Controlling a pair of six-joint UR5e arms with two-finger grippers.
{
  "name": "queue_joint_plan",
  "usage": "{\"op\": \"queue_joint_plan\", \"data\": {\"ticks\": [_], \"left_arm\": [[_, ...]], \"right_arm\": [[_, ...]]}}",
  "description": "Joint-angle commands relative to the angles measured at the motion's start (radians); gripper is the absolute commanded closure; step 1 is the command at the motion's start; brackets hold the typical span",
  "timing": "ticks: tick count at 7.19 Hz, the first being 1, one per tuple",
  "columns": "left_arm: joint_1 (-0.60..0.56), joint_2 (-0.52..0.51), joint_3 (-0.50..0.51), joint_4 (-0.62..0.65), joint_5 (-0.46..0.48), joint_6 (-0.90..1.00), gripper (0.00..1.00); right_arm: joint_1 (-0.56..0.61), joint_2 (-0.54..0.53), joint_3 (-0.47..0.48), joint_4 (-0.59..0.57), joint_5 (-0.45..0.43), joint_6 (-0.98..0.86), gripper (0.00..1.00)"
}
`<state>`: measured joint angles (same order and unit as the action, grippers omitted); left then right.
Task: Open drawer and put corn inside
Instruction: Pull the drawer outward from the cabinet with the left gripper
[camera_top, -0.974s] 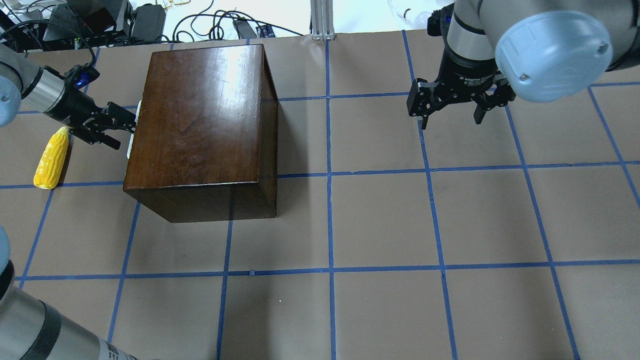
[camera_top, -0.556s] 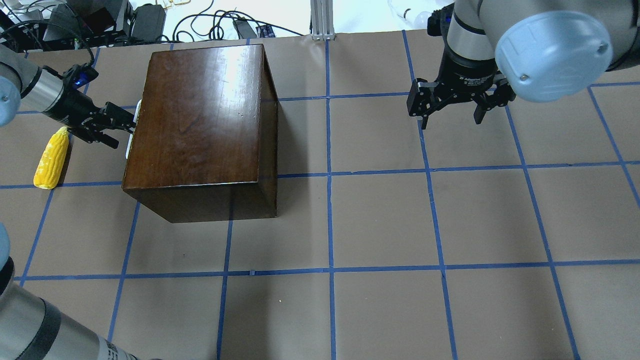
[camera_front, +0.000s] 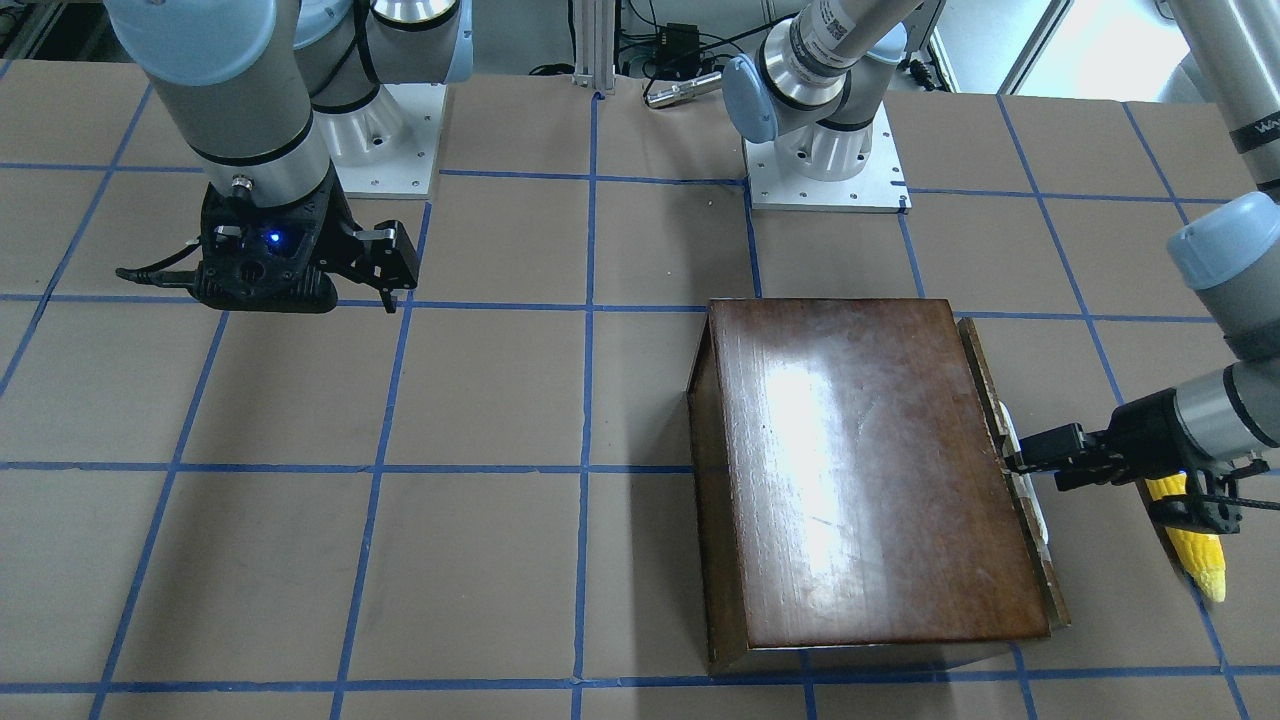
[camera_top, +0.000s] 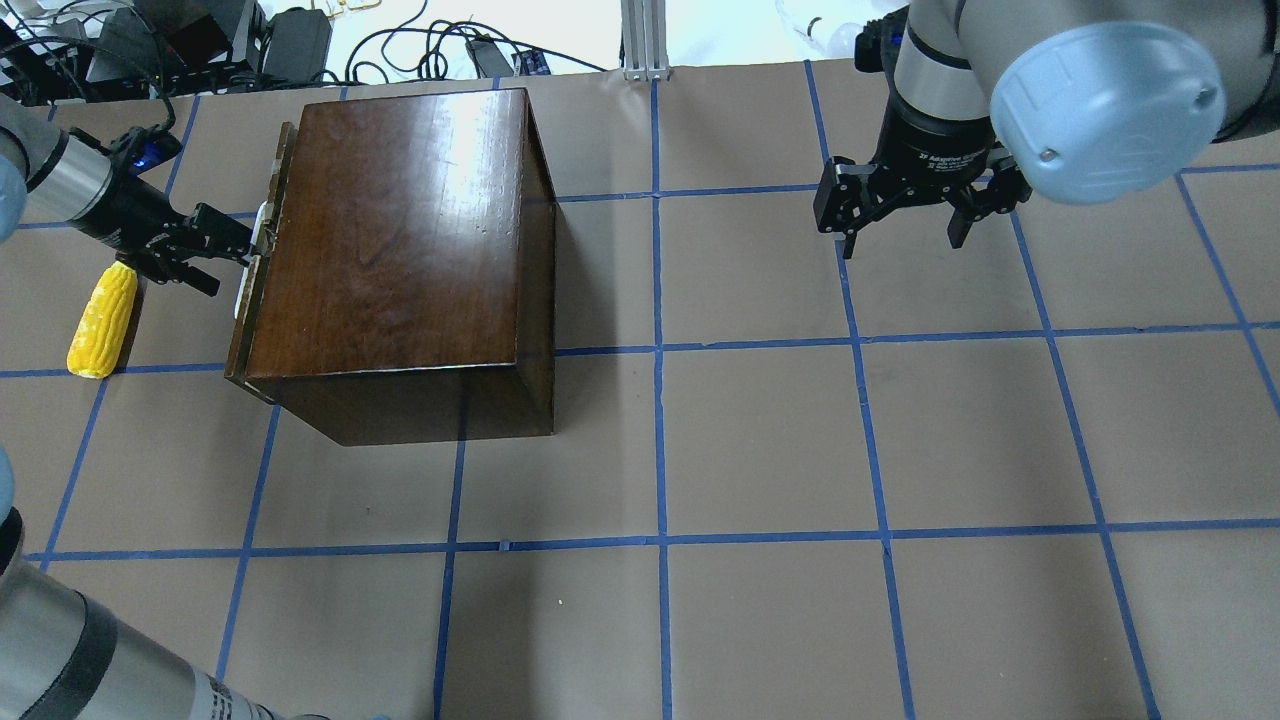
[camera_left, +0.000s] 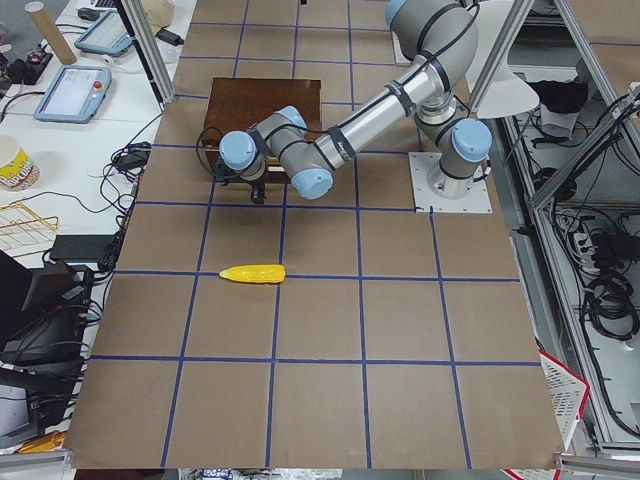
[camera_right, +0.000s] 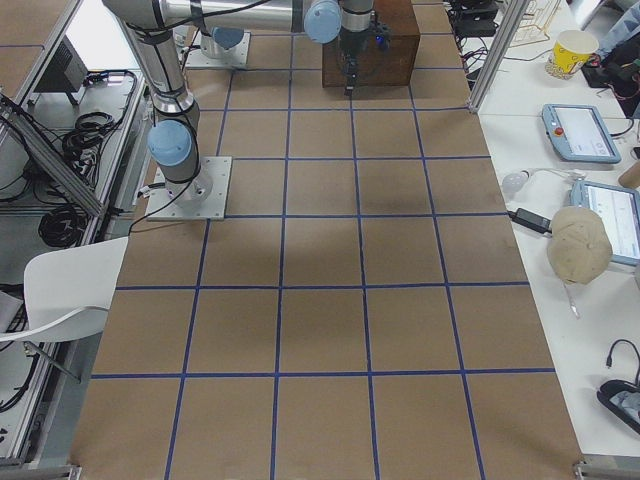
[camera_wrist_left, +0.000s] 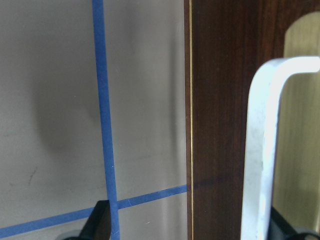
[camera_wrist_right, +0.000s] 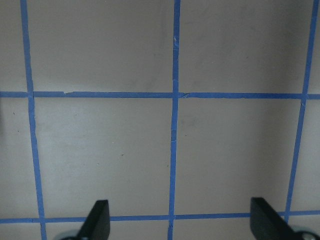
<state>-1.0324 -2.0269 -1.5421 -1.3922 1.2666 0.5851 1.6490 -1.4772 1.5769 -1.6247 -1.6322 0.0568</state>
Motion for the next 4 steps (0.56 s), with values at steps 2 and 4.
{"op": "queue_joint_plan", "data": {"ticks": [2,4], "left_arm": [[0.029,-0.004,0.016,0.001,0.011,0.042,0.00],[0.029,-0.004,0.023,0.001,0.016,0.044,0.00]], "right_arm": [[0.000,0.000,0.000,0.000,-0.002,0.000,0.00],[0.000,0.000,0.000,-0.001,0.000,0.000,0.00]]}}
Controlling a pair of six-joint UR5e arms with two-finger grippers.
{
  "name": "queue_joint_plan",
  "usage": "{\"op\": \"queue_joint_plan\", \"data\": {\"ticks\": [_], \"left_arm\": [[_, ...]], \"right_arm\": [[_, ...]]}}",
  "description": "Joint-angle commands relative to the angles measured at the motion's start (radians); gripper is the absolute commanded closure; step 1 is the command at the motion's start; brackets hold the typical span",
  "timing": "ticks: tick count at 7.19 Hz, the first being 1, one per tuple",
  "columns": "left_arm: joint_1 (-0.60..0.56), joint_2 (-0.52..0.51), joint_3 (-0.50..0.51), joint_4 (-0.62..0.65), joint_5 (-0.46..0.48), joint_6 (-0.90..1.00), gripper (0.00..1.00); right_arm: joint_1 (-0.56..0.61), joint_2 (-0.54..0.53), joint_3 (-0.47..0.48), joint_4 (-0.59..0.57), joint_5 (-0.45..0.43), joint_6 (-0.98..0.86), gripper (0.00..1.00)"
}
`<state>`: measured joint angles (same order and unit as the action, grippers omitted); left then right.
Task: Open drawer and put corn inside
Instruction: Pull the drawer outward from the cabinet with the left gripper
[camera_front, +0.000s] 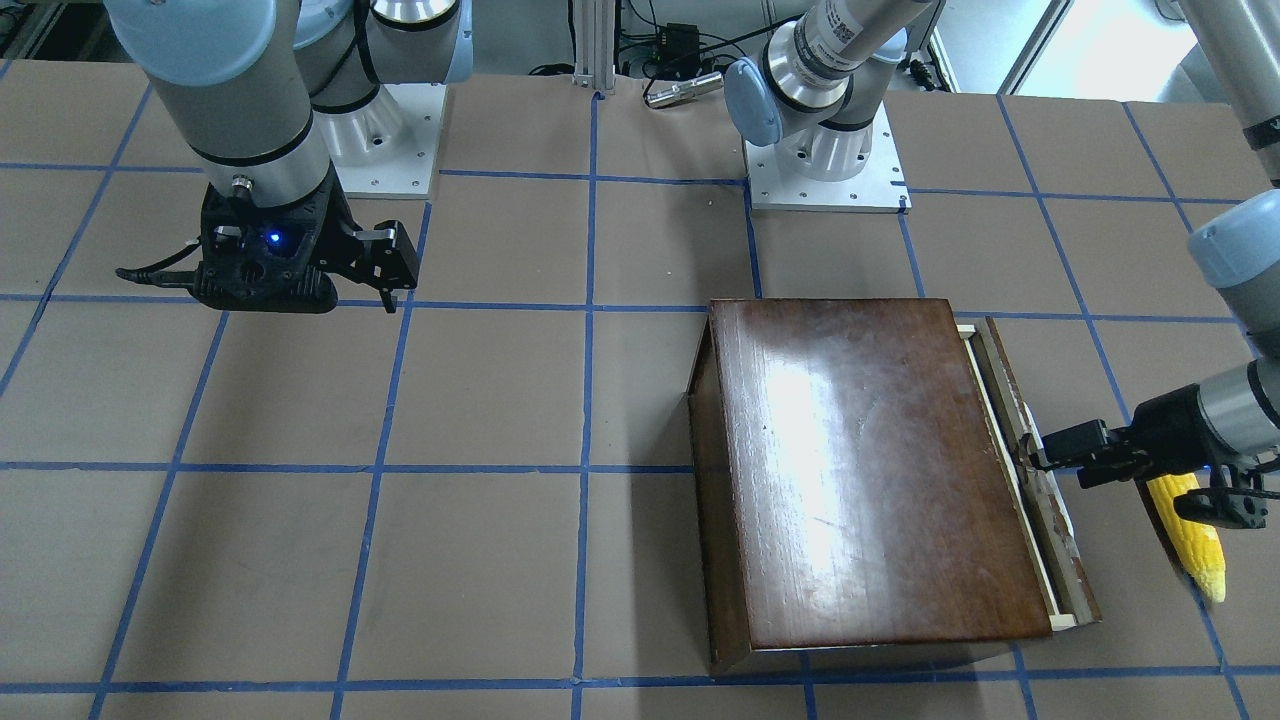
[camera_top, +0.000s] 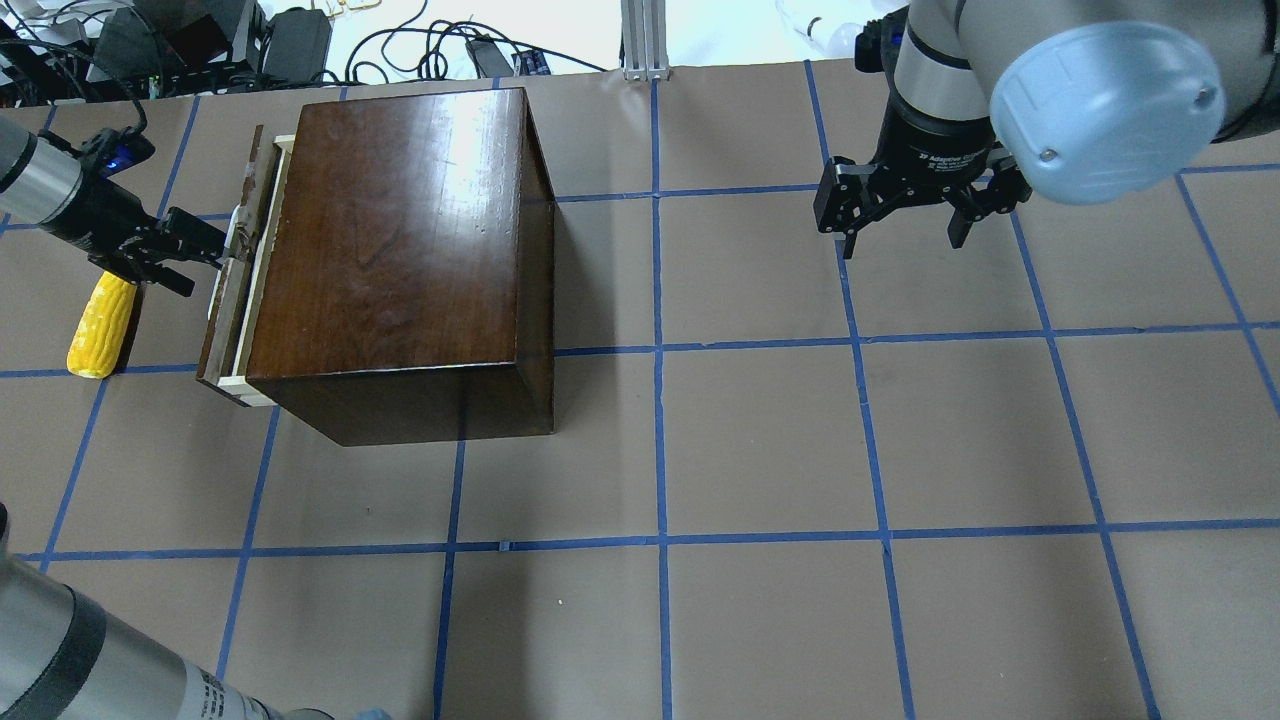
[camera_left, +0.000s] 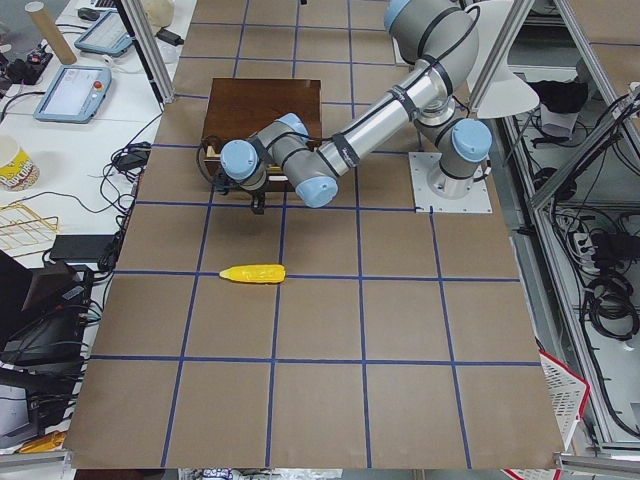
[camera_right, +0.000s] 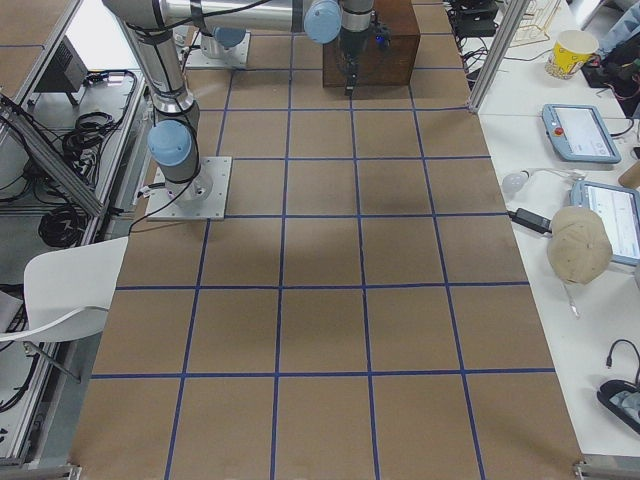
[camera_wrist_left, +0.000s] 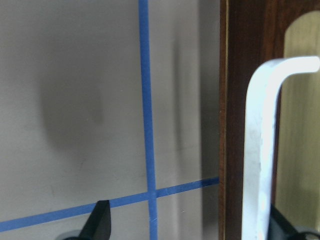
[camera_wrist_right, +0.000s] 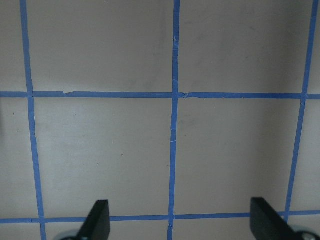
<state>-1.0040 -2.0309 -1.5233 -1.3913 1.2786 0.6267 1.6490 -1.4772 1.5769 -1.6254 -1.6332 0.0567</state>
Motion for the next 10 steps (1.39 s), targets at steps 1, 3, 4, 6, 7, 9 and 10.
{"op": "queue_joint_plan", "data": {"ticks": [1,3,4,6,7,9,10], "left_arm": [[0.001,0.000,0.014,0.000,0.017,0.002,0.00],[0.001,-0.012,0.034,0.000,0.033,0.040,0.00],[0.002,-0.015,0.040,0.000,0.034,0.042,0.00],[0.002,-0.020,0.049,0.000,0.036,0.045,0.00],[0.017,-0.022,0.051,0.000,0.036,0.045,0.00],[0.041,-0.028,0.061,0.000,0.045,0.090,0.00],[0.042,-0.032,0.074,0.000,0.059,0.091,0.00]], "right_arm": [[0.000,0.000,0.000,0.001,0.001,0.000,0.00],[0.000,0.000,0.000,0.001,0.001,0.000,0.00],[0.000,0.000,0.000,-0.001,0.001,0.000,0.00],[0.000,0.000,0.000,0.001,0.001,0.000,0.00],[0.000,0.000,0.000,0.001,0.001,0.000,0.00],[0.000,0.000,0.000,0.001,0.001,0.000,0.00],[0.000,0.000,0.000,-0.001,0.001,0.000,0.00]]}}
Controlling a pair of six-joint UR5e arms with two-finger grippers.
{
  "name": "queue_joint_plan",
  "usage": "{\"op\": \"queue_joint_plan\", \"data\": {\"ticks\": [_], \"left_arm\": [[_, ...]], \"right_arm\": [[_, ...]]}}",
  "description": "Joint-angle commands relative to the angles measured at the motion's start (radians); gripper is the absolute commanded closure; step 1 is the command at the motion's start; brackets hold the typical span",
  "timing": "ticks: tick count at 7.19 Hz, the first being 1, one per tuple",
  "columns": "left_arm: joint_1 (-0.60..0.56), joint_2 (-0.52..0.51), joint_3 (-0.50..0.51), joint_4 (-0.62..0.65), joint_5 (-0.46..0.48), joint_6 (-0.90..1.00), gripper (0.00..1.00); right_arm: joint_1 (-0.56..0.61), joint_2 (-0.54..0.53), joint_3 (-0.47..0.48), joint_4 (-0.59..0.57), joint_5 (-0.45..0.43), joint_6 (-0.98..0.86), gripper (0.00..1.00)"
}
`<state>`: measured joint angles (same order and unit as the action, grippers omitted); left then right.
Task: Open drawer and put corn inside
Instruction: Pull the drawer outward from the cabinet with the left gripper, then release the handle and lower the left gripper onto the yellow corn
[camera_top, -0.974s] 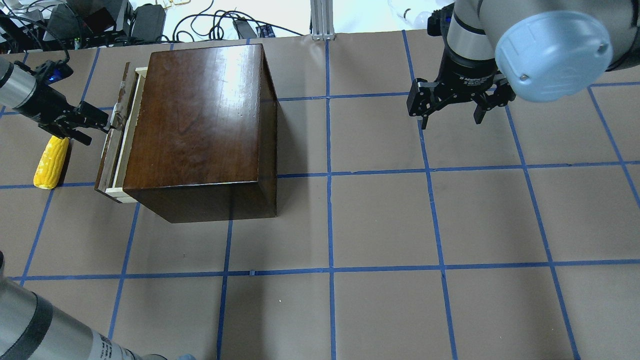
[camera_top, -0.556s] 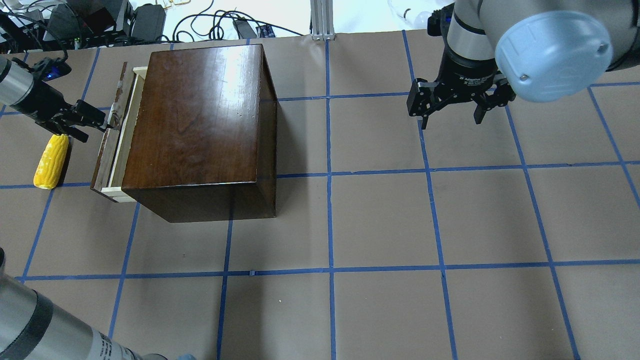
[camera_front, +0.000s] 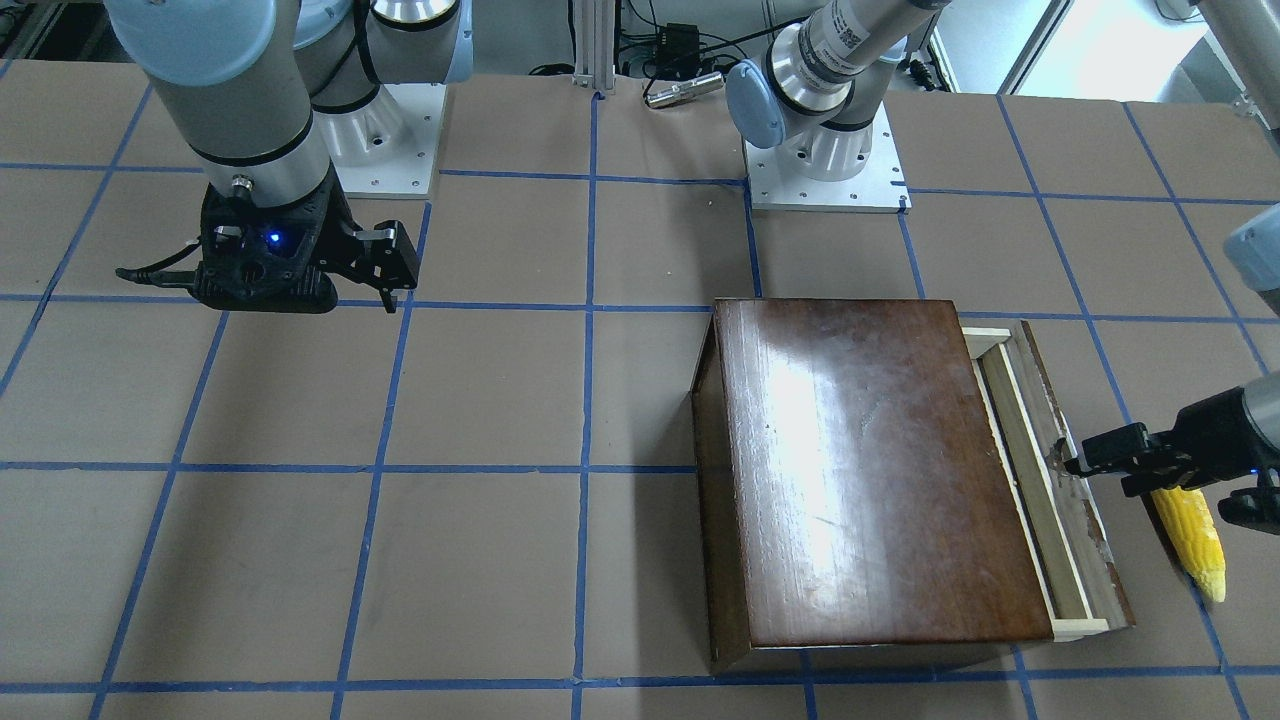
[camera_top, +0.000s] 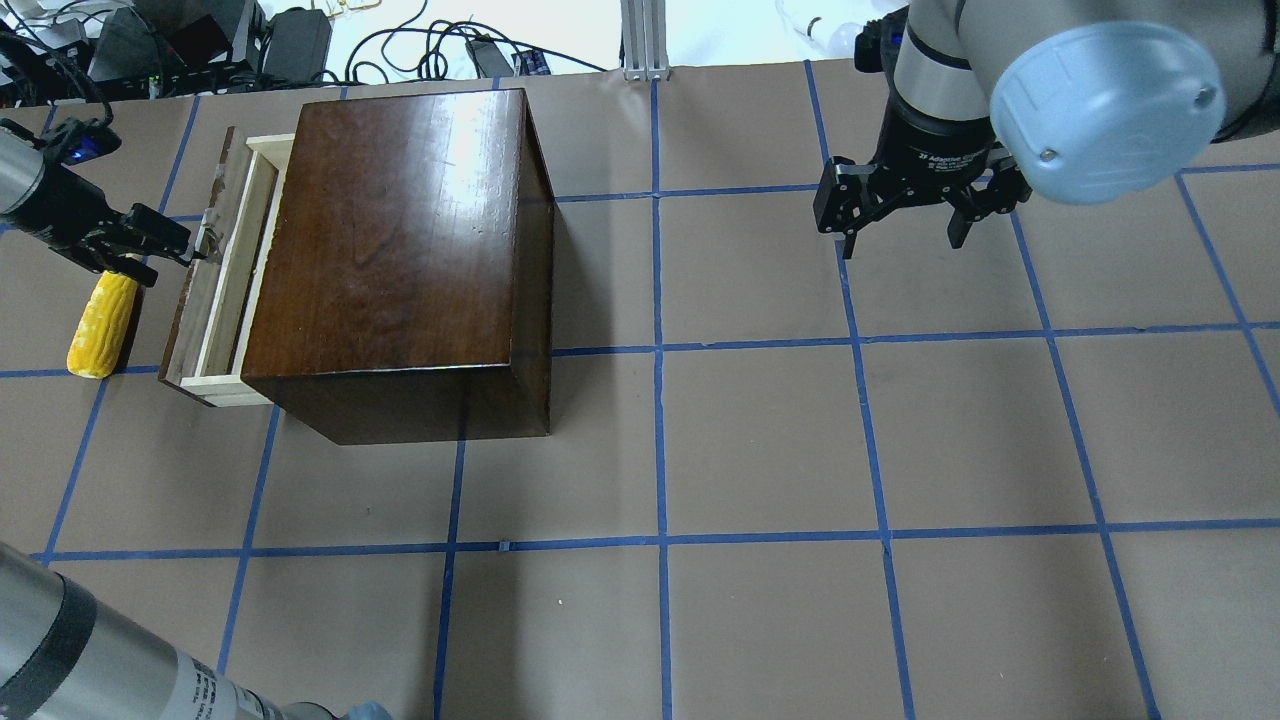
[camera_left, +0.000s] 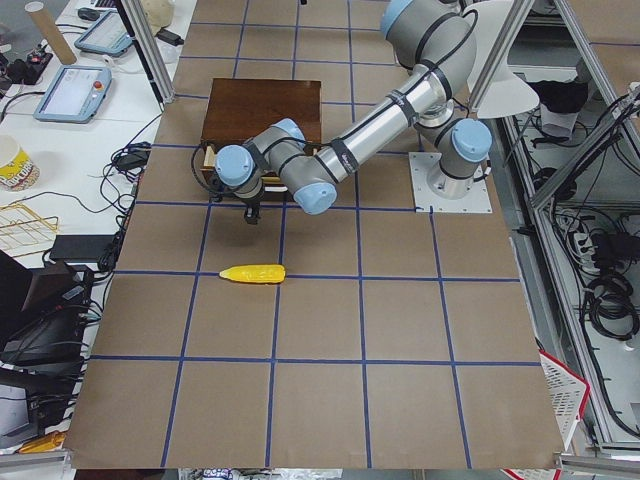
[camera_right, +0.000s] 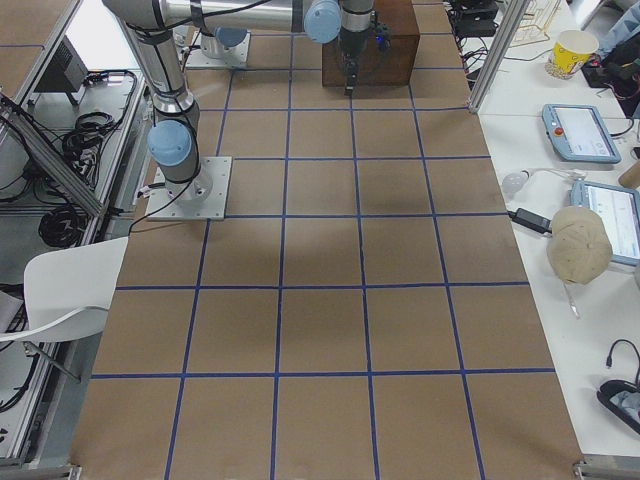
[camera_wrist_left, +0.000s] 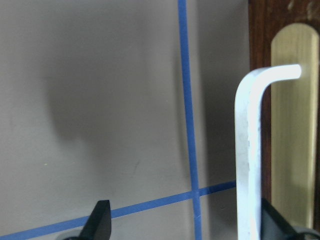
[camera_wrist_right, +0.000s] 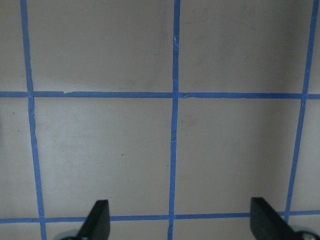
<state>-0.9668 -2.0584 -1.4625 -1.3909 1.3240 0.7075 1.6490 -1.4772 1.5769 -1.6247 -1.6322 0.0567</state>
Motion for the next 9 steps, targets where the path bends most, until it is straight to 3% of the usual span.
{"op": "queue_joint_plan", "data": {"ticks": [1,7,9], "left_arm": [[0.007,-0.011,0.028,0.000,0.015,0.010,0.00],[0.025,-0.002,0.074,-0.013,0.063,0.012,0.00],[0.026,-0.018,0.141,0.001,0.148,0.009,0.00]], "right_arm": [[0.000,0.000,0.000,0.000,-0.002,0.000,0.00],[0.000,0.000,0.000,0.000,0.000,0.000,0.00],[0.000,0.000,0.000,0.000,0.000,0.000,0.00]]}}
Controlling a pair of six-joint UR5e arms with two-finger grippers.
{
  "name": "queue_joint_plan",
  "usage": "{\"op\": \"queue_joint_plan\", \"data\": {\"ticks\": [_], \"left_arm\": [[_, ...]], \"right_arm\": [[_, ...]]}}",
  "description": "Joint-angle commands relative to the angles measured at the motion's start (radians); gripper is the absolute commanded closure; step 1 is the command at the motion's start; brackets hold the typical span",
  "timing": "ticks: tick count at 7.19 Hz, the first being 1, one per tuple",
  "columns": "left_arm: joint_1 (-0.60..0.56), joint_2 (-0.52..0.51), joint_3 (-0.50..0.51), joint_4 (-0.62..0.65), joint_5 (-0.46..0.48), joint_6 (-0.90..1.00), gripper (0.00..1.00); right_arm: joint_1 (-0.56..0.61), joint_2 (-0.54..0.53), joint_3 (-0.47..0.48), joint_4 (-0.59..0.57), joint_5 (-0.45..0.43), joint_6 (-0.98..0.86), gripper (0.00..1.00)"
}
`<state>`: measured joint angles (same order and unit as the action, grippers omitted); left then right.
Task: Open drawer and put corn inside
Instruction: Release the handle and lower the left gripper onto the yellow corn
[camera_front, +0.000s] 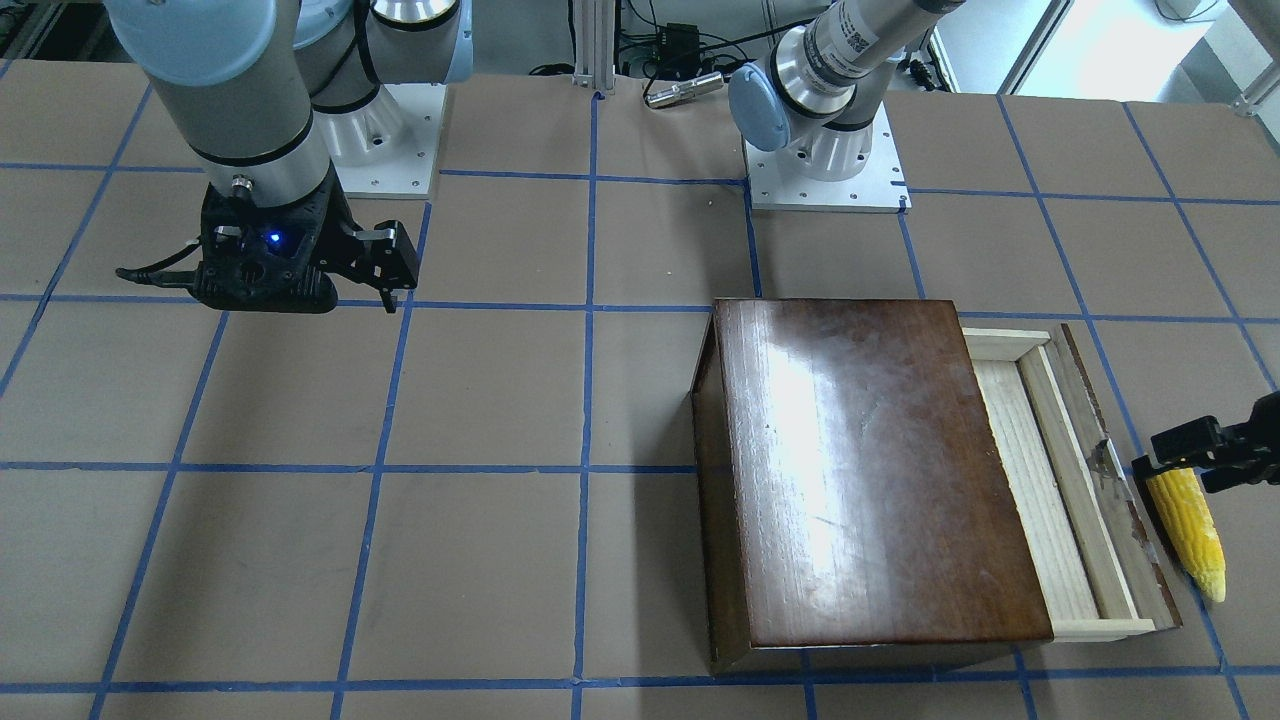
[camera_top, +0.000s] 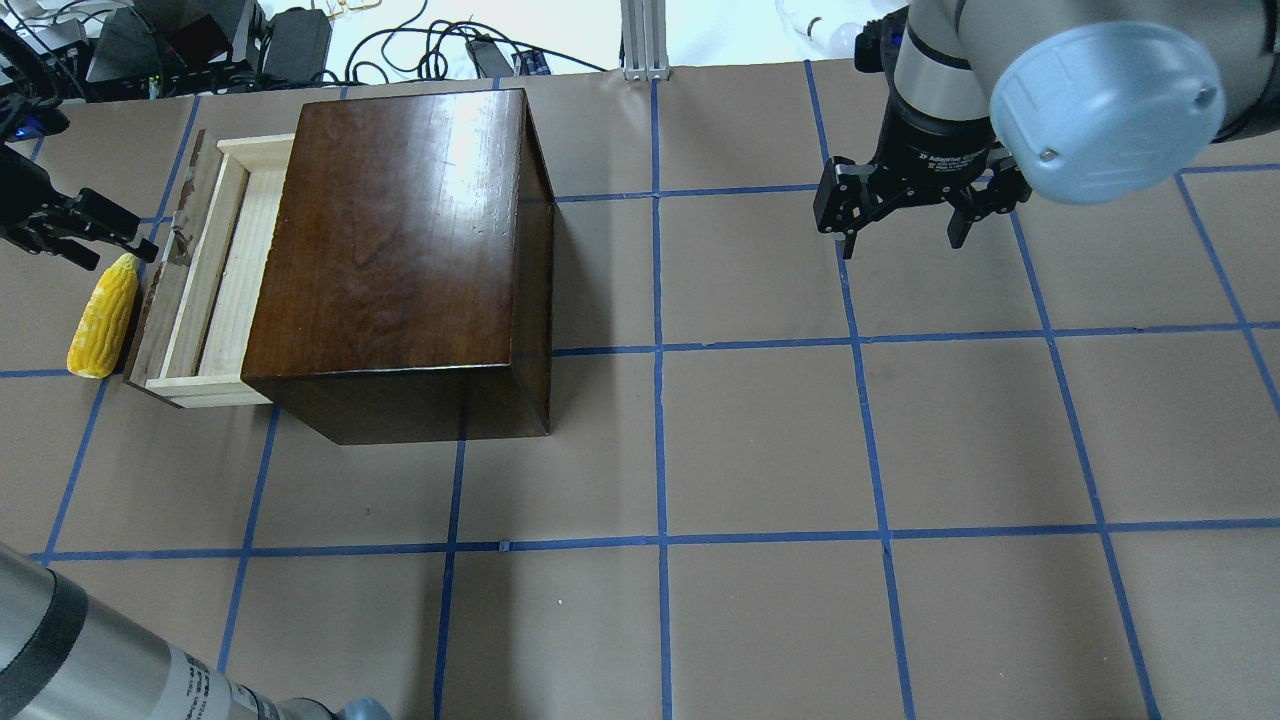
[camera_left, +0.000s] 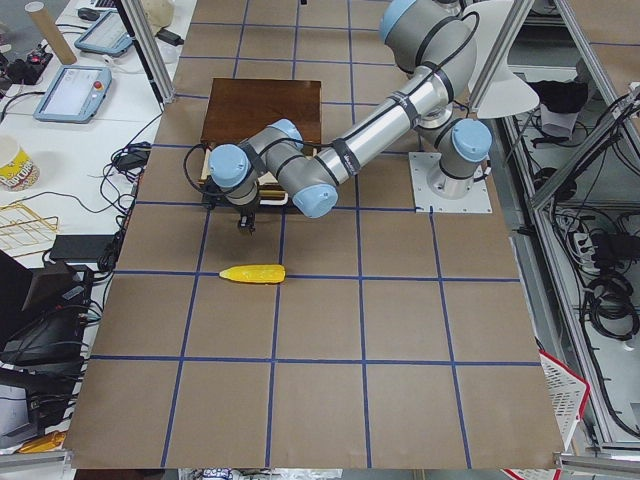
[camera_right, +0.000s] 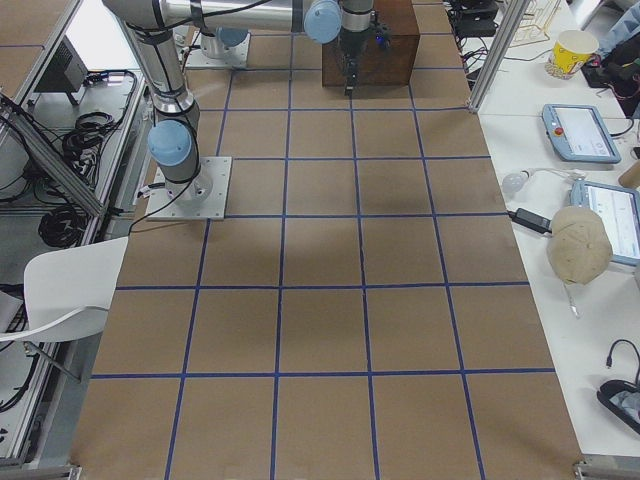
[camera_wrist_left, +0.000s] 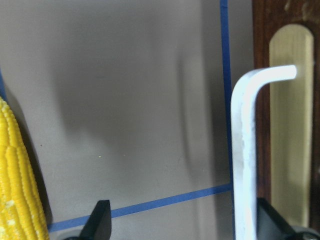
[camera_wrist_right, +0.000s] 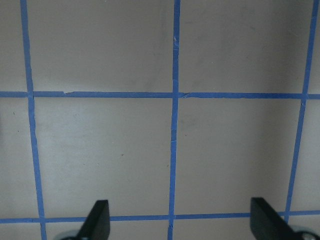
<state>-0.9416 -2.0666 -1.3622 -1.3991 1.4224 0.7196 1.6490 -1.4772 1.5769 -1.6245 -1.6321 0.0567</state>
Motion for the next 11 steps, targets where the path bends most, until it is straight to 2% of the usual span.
{"op": "queue_joint_plan", "data": {"ticks": [1,3,6,11], "left_arm": [[0.018,-0.024,0.049,0.043,0.073,-0.006,0.00],[0.037,-0.065,0.034,0.150,0.131,-0.011,0.00],[0.047,-0.142,0.015,0.265,0.164,-0.088,0.00],[0.050,-0.193,-0.018,0.270,0.168,-0.138,0.00]], "right_arm": [[0.000,0.000,0.000,0.000,0.000,0.000,0.00],[0.000,0.000,0.000,-0.002,0.000,0.000,0.00],[0.000,0.000,0.000,0.000,0.000,0.000,0.00],[0.000,0.000,0.000,0.000,0.000,0.000,0.00]]}}
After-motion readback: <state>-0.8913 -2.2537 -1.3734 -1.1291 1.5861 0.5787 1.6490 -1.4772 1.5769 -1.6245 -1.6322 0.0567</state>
